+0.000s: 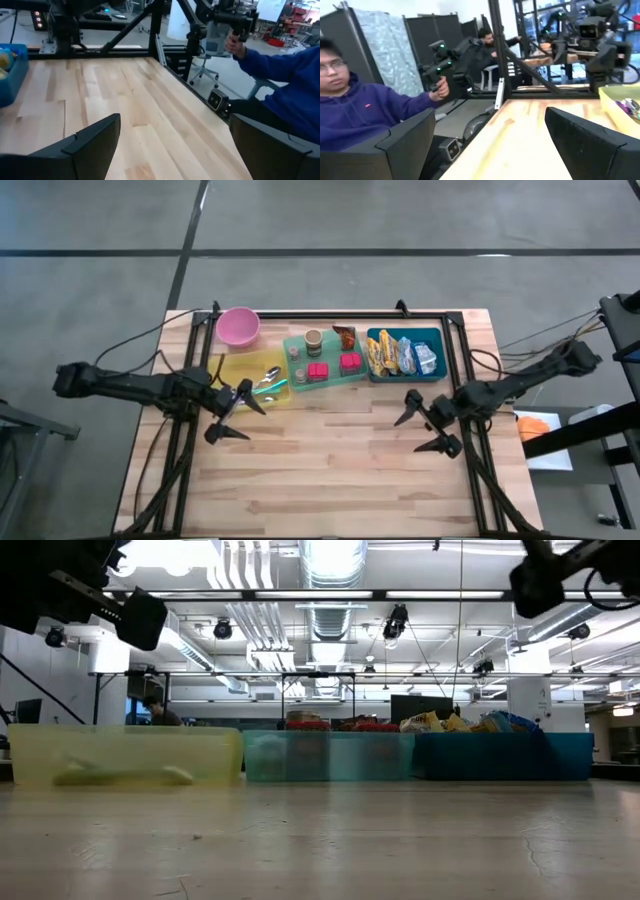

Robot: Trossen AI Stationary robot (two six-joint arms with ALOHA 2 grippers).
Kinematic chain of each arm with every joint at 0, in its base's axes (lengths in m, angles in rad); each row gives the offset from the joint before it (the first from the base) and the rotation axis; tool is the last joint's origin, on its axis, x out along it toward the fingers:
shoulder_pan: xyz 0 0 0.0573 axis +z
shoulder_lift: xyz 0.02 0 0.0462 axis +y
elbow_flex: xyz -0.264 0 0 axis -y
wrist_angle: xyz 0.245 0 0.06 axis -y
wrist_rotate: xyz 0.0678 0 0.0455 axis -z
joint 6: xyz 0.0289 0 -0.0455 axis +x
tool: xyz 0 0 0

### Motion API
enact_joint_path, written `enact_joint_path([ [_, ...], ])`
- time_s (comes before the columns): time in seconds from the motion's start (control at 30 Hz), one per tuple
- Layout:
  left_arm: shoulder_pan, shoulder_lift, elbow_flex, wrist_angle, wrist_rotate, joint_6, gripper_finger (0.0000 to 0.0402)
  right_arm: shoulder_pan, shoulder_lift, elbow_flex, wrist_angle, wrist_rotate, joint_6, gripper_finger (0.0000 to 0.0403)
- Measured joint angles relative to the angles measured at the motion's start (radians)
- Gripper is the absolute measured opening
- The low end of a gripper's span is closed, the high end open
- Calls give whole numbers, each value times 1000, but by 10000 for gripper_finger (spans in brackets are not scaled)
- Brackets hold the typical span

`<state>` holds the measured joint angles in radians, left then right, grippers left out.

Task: Pick & Place Food Item
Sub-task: Return to Home Position

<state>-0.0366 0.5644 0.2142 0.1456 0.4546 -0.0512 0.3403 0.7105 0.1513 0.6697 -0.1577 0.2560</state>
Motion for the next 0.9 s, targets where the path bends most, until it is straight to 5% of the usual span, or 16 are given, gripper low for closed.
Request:
enact_joint_path([
  [0.47, -1, -201, -29, -173, -9, -1, 381, 41, -257, -136, -104, 23, -24, 372],
  [0.7, -1, -239, -117, -156, -10, 44, 381, 42, -299, -134, -144, -120, -69, 372],
  [0.9, -1, -242, -184, -98, -8, 39, 381, 41, -325, -134, -200, -124, -102, 372],
])
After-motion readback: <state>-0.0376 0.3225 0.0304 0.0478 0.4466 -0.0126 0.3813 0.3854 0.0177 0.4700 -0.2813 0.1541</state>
